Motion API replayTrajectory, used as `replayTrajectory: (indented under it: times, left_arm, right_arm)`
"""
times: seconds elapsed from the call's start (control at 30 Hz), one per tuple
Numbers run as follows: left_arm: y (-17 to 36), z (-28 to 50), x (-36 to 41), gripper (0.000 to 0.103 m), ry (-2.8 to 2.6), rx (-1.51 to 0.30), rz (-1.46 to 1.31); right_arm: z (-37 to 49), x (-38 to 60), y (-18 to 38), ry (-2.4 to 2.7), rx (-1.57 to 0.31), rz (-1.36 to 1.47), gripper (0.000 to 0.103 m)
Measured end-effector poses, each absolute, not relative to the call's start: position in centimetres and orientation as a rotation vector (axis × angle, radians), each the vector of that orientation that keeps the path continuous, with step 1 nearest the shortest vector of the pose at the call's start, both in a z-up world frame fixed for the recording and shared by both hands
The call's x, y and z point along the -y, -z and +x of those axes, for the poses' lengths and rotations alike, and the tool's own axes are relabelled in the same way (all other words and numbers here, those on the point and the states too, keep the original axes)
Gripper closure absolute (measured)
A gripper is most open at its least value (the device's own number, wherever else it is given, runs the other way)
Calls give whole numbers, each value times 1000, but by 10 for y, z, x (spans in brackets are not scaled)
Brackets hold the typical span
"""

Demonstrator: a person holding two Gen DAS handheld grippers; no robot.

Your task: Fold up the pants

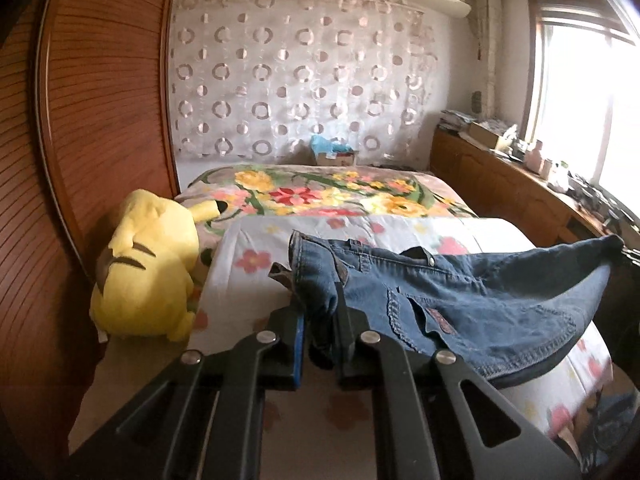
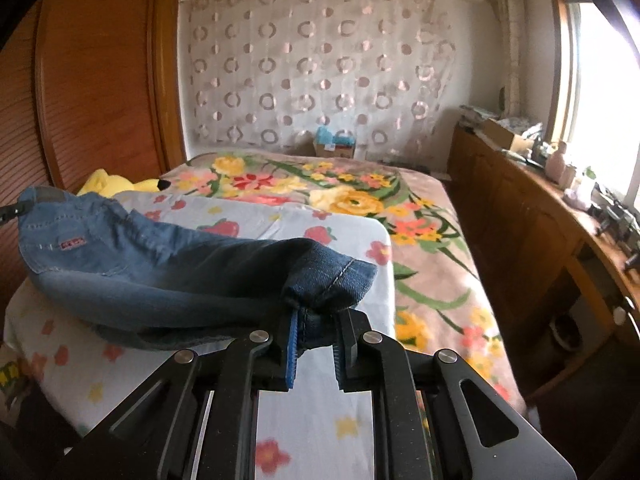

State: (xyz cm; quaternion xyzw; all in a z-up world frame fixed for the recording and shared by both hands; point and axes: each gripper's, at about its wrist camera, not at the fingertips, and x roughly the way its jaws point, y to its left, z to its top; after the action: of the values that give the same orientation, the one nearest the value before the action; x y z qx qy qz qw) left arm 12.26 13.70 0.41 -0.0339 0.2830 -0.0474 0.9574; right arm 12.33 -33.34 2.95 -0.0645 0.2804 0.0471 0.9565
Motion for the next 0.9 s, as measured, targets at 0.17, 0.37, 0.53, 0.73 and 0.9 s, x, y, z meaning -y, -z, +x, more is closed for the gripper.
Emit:
replayTrajectory:
  times: [0.17,0.37,0.53,0.73,0.9]
  left_arm:
    - [8,89,-134,94,125,-593,-86]
    - [36,73,-127,91,151,-664,-68]
    - [38,62,-125,85,159,-665,-55]
    - [31,49,-128,68,144,-645,-21]
    - [27,45,-121,62,177,-634,1]
  right_arm:
    - [87,342,-21,-83,-584,-112,92]
    - [78,346,18,-73,-657,-48,92]
    - [75,349,40,-54,-691,-14,91]
    - [67,352,53,-57,-708,21,91]
    - [64,352,59,-58,-714,36,89]
